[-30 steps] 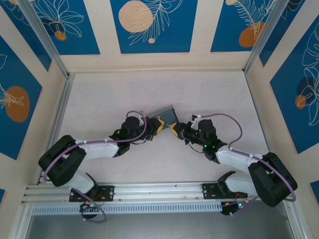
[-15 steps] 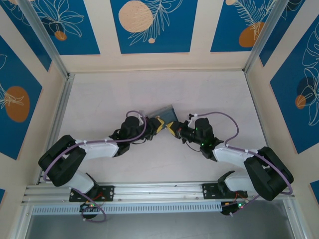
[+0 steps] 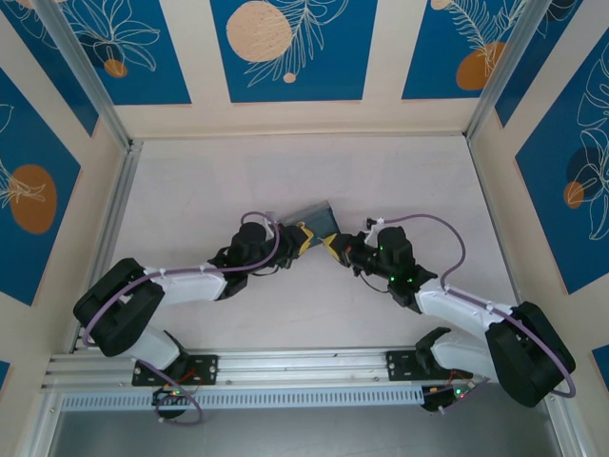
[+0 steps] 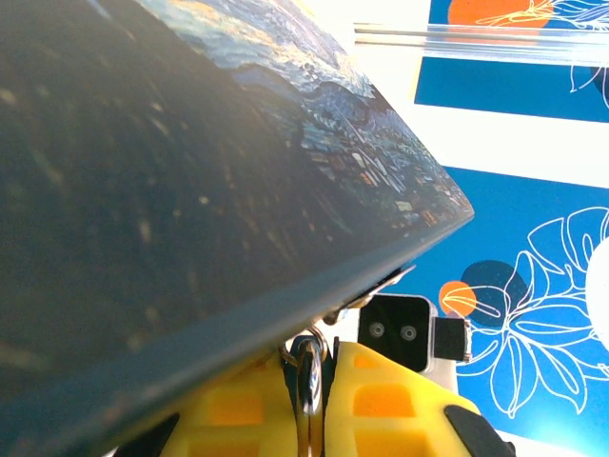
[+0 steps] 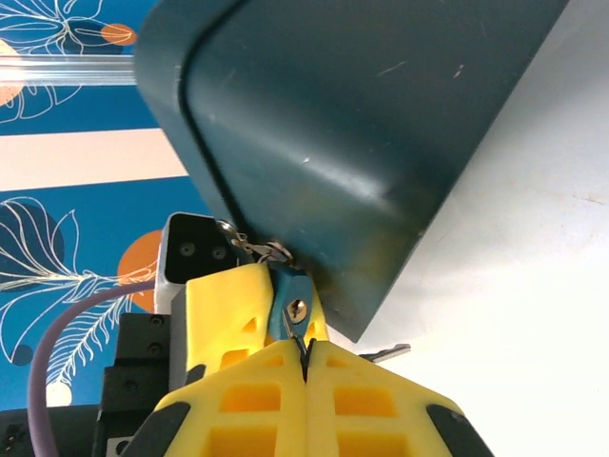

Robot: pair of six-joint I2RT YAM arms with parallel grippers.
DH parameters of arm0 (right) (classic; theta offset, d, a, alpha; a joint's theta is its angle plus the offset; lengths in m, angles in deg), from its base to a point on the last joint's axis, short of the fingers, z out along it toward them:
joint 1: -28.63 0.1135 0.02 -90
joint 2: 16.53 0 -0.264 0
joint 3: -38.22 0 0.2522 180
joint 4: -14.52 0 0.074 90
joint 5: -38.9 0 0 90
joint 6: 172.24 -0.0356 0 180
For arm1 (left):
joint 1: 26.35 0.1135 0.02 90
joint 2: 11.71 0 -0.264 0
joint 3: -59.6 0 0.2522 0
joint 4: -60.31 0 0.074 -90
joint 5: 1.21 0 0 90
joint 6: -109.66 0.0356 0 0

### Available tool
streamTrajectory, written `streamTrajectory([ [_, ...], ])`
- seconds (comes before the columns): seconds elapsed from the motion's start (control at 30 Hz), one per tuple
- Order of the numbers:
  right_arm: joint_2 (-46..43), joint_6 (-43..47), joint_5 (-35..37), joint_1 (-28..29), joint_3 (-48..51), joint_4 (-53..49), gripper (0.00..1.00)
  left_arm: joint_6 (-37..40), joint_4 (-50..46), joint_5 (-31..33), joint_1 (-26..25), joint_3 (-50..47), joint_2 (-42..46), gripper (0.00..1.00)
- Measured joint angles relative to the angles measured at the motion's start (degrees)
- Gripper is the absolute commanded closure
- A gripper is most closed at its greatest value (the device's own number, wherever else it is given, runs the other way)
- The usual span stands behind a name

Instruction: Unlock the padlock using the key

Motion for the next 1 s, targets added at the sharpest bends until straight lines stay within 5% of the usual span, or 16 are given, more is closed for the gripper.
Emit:
streamTrajectory([
  [1.0, 2.54, 1.27, 0.11, 0.02, -2.14, -2.01, 1.00, 0.15, -0.15, 0.00, 0.00, 0.00, 0.00, 1.00],
])
